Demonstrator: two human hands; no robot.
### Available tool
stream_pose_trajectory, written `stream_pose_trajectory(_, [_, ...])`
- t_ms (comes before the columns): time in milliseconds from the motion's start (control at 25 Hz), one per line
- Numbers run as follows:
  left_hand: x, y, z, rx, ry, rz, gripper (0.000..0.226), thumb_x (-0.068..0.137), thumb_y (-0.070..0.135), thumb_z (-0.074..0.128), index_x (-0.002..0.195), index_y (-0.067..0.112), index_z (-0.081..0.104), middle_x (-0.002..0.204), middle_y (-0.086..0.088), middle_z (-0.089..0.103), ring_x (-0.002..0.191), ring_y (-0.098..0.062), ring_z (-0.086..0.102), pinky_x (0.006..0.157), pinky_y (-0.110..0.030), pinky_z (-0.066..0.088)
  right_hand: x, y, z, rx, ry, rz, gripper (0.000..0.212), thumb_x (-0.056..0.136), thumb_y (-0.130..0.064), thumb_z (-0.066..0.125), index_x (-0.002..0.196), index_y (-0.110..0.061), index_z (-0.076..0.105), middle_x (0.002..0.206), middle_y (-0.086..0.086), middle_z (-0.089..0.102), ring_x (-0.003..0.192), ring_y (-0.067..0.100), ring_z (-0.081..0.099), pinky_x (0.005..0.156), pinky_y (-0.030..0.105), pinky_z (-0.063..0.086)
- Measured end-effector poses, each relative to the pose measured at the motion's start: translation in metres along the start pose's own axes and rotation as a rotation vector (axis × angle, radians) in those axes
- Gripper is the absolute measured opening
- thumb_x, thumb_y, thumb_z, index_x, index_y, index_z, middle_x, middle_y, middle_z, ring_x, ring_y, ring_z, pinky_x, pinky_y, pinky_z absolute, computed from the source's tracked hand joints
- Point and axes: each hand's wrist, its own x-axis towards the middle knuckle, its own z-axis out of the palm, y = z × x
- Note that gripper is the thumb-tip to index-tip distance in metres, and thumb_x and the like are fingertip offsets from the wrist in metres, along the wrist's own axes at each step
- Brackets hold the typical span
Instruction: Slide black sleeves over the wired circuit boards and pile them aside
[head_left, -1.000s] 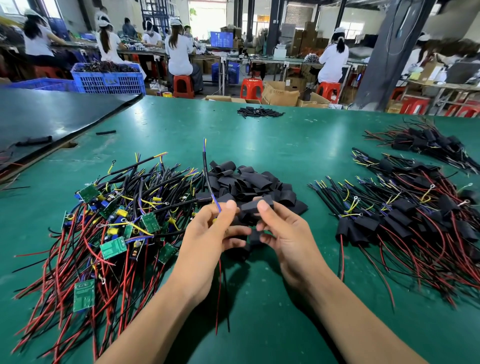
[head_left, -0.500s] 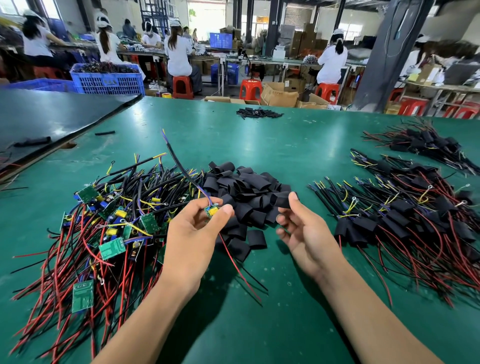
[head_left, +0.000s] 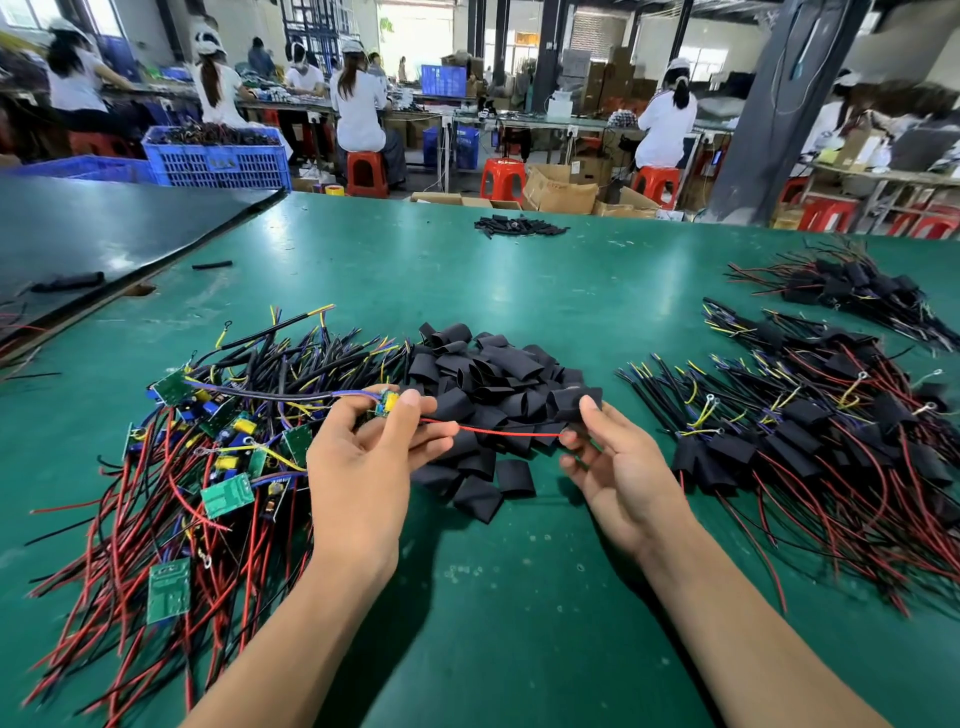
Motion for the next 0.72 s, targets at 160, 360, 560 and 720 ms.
stream_pose_trajectory(160, [0.0025,0.0014,-0.0018,-0.009,0.043,0.004,0.010,0.096,0.011,0.063,0.095,0.005,0.055,0.087,-0.017,0.075,0.075,-0.034,0.075,0.063,-0.027,0.059,0.0004,-0.0017,-0.0027,-0.024,-0.022,-0.043,0.005,0.087,-0.020,0.064,0.091,-0.020,0.066,0.072,-0.004,0.060,0.060,0.007,0.054,0.055,0.019,0.042])
stream_pose_trajectory(360, [0.0027,0.0034,-0.0008,-0.025,0.058,0.003,0.012,0.096,0.011,0.063,0.100,0.003,0.054,0.085,-0.016,0.075,0.075,-0.033,0.075,0.063,-0.026,0.058,-0.0002,-0.0042,-0.0032,-0.069,-0.046,-0.087,0.021,0.097,-0.010,0.055,0.097,-0.018,0.074,0.072,-0.003,0.065,0.060,0.006,0.056,0.057,0.019,0.041])
stream_pose_trajectory(560, [0.0027,0.0053,0.0005,-0.039,0.057,-0.013,0.020,0.096,0.011,0.063,0.107,-0.002,0.053,0.089,-0.020,0.074,0.075,-0.032,0.075,0.063,-0.026,0.058,-0.0017,-0.0026,-0.0027,-0.106,-0.127,-0.101,0.025,0.097,-0.008,0.054,0.096,-0.019,0.076,0.078,-0.004,0.068,0.065,0.007,0.058,0.061,0.020,0.040])
stream_pose_trajectory(720, [0.0033,0.0061,-0.0004,-0.057,0.050,-0.015,0.037,0.097,0.011,0.061,0.119,-0.014,0.045,0.082,-0.013,0.075,0.074,-0.032,0.074,0.063,-0.027,0.058,-0.0012,-0.0028,-0.0050,-0.158,-0.166,-0.100,0.026,0.096,-0.009,0.055,0.095,-0.021,0.078,0.080,0.000,0.068,0.065,0.008,0.058,0.063,0.021,0.041])
